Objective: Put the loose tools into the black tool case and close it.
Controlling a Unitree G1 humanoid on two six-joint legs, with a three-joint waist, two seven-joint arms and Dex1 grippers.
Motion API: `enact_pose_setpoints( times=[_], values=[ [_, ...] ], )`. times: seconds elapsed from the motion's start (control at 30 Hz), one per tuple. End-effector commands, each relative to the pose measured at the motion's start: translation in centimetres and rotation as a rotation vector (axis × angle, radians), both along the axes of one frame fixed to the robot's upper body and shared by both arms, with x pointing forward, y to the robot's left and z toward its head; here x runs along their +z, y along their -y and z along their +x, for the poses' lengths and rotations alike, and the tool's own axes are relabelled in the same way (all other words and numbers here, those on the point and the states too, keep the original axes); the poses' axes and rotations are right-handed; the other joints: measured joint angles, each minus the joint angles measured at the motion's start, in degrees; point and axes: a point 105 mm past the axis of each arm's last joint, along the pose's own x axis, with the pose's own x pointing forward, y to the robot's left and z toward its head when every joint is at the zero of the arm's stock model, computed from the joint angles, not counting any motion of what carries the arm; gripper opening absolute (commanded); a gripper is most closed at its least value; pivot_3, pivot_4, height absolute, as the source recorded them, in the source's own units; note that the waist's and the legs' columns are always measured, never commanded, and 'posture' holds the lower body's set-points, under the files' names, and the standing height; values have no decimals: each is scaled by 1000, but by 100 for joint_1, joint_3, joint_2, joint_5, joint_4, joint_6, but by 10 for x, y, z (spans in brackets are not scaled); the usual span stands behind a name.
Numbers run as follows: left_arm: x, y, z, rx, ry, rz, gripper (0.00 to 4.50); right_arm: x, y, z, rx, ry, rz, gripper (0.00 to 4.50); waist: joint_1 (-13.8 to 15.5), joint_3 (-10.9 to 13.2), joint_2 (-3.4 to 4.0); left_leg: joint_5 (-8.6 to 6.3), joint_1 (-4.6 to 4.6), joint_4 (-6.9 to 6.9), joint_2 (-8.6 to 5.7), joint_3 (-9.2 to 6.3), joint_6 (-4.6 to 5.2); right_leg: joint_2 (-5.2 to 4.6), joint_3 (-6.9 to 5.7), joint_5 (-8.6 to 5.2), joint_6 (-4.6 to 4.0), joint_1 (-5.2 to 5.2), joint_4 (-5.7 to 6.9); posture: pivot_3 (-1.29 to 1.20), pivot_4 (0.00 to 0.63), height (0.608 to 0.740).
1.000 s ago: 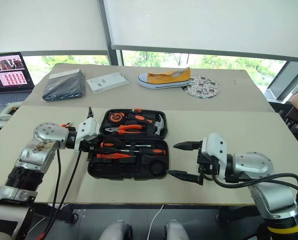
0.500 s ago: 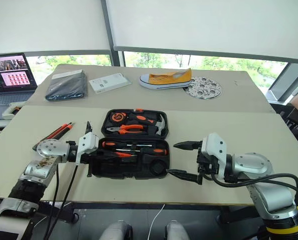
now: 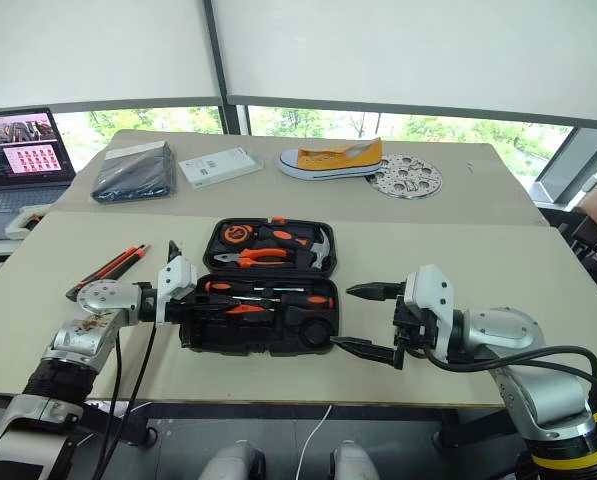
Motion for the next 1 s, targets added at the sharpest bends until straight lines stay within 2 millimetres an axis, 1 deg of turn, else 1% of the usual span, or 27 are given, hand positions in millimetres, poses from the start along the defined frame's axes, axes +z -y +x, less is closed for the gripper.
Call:
enact_pose_setpoints(
  times=[0.03, 0.13, 0.17, 0.23, 0.27, 0.3, 0.37, 0.43, 0.5, 0.53, 0.57, 0.6, 0.67, 0.7, 0.73, 0.87, 0.97, 1.0],
  values=[
    [-17, -3, -2, 14, -58, 85, 34, 8, 0, -4, 9, 34, 12, 4500, -2, 0, 0, 0, 0, -1, 0, 0, 0, 0, 0, 0, 0, 0, 0, 0, 150, 740],
    [-23, -4, -5, 22, -92, 89, 34, 6, 1, -3, 5, 32, 12, 4500, -2, -1, 2, 0, 2, -2, 0, 0, 0, 0, 1, -1, -1, 2, -1, 0, 150, 740],
    [-18, -2, -2, 35, -60, 62, 34, 6, 1, -3, 5, 34, 17, 4500, -2, -2, 2, 0, 3, -1, 0, 0, 0, 0, 1, -1, -1, 2, -1, 0, 150, 740],
    [-7, 1, 0, 37, -18, -1, 537, 7, 0, -3, 4, 46, 31, 4500, -3, -2, 3, 0, 4, -1, 0, 0, 0, 0, 1, -1, -1, 2, 0, 0, 150, 740],
    [3, 2, 0, 30, 33, -36, 792, 9, 0, -2, 2, 66, 45, 4500, -3, -1, 2, 0, 3, -1, 0, 0, 0, 0, 1, -1, -1, 2, 0, 0, 150, 740],
    [11, -1, -2, 27, 60, -70, 1095, 12, 0, 1, -5, 97, 72, 4500, -7, -1, 2, 0, 2, -1, 1, 0, 0, 0, 1, -1, -1, 1, 0, 0, 150, 740],
    [25, -9, -5, 40, 115, -136, 1871, 18, 1, 4, -23, 159, 120, 4500, -33, -1, 1, 0, 0, -2, 3, 0, 0, 2, 1, -1, -1, -2, -1, 0, 150, 740],
    [37, -22, -13, 67, 160, -197, 2583, 23, 3, 7, -47, 201, 180, 4500, -59, 0, 0, 0, -7, -5, 3, 0, 0, 1, 2, -1, -1, -10, -2, 0, 150, 740],
    [45, -41, -23, 114, 206, -244, 3389, 25, 3, 7, -39, 235, 230, 4500, -83, 1, 0, -1, -9, -6, 4, -1, 0, 1, 2, -1, -6, -10, -2, 0, 150, 740],
    [46, -53, -29, 160, 220, -256, 3705, 27, 4, 5, -35, 254, 267, 4500, -96, 1, 0, -1, -9, -8, 4, -2, -1, 0, 2, 1, -9, -11, -3, 0, 150, 740],
    [46, -65, -34, 209, 234, -265, 4172, 27, 4, 4, -30, 253, 293, 4500, -110, 1, 0, -1, -7, -9, 5, -1, -1, -1, 1, 1, -10, -9, -4, 0, 150, 740],
    [44, -80, -38, 285, 244, -277, 4441, 24, 4, 4, -33, 234, 301, 4500, -128, 1, 1, -1, -6, -13, 4, -2, -1, -2, 1, 0, -10, -9, -5, 0, 150, 740],
    [39, -110, -49, 441, 275, -298, 4441, 21, 4, 2, -26, 213, 319, 4500, -133, 1, 2, -1, 1, -22, 4, -1, -1, -11, 1, -2, -12, -8, -5, 0, 150, 740],
    [35, -131, -57, 547, 309, -293, 4441, 21, 4, 2, -20, 222, 336, 4500, -137, 1, 2, -1, 1, -22, 3, -1, -1, -14, -1, -3, -12, -8, -5, 0, 150, 740],
    [33, -145, -64, 614, 333, -285, 4441, 22, 5, 1, -14, 232, 350, 4500, -146, 2, 1, -1, 3, -23, 4, 0, -1, -17, -3, -3, -12, -8, -5, 0, 150, 740],
    [17, -207, -97, 938, 318, -268, 4441, 13, 1, -6, 25, 294, 305, 4500, -124, 2, 0, -2, 6, -25, 4, 1, -2, -37, -15, -9, -7, -9, -4, 0, 150, 740],
    [6, -244, -128, 1144, 278, -266, 4441, 11, -5, -12, 57, 333, 297, 4500, -103, 1, -2, -2, 7, -25, 4, 2, -3, -46, -23, -19, -11, -6, -6, 0, 150, 740],
    [4, -251, -135, 1195, 266, -266, 4441, 10, -7, -14, 65, 339, 295, 4500, -101, 1, -2, -2, 6, -25, 3, 2, -3, -50, -24, -22, -11, -7, -7, 0, 150, 740]
  ],
)
